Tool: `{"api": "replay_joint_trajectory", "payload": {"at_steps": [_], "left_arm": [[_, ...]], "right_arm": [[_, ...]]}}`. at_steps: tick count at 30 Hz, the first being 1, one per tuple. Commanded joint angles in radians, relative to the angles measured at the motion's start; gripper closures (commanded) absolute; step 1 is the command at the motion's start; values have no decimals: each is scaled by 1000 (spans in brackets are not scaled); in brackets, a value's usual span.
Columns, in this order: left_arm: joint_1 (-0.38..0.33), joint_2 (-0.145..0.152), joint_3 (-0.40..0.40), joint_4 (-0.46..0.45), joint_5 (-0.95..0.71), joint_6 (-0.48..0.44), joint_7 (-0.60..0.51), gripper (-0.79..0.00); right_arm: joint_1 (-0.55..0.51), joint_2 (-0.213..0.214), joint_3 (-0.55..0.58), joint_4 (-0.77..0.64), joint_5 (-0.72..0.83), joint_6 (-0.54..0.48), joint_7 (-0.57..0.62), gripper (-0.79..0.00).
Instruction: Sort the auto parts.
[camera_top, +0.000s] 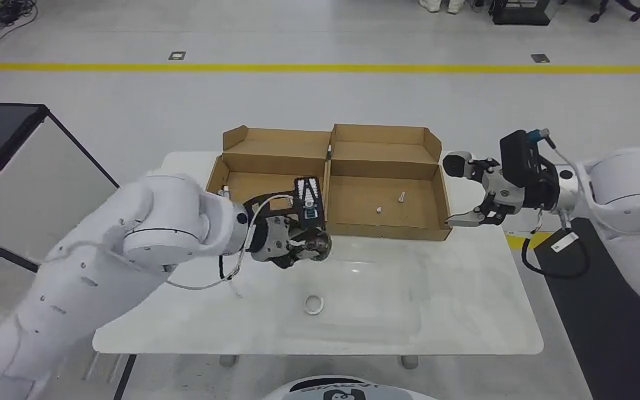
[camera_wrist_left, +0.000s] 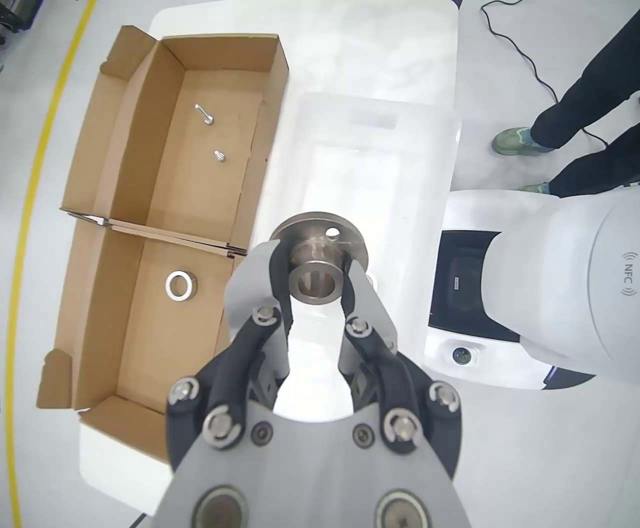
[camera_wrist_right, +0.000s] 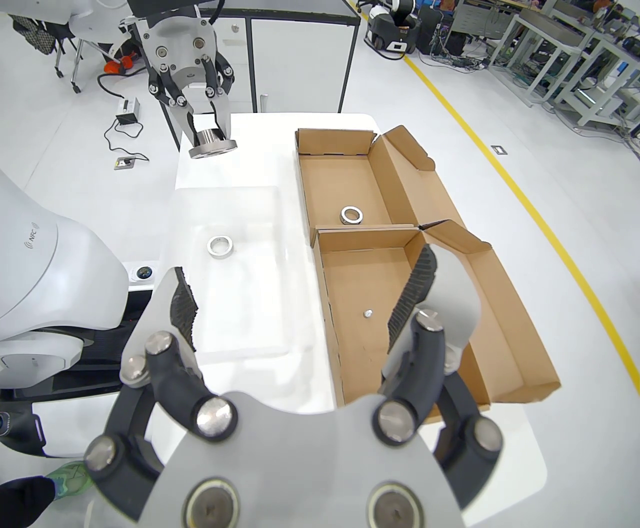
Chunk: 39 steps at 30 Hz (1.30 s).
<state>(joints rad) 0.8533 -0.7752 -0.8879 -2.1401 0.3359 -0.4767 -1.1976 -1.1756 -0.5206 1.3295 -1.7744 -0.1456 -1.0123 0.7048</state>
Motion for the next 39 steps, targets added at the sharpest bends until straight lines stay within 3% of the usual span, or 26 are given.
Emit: {"api": "replay_joint_trajectory", "payload": {"at_steps": [1,7,11,17,24,33,39], "left_arm": [[0,0,0,0,0,0,0,0],[0,0,0,0,0,0,0,0],[57,3,-28,67,-93,-40,122,0],[155,15,-96,202,-351,-266,294,0],[222,23,-136,292,-572,-531,387,0],[282,18,-216,259,-790,-536,390,0],[282,18,-216,259,-790,-536,390,0]], "right_arm": [[0,0,0,0,0,0,0,-785],[0,0,0,0,0,0,0,-785],[0,0,0,0,0,0,0,-785],[0,0,0,0,0,0,0,-785],[0,0,0,0,0,0,0,-785],[0,0,0,0,0,0,0,-785],[0,0,0,0,0,0,0,-785]]}}
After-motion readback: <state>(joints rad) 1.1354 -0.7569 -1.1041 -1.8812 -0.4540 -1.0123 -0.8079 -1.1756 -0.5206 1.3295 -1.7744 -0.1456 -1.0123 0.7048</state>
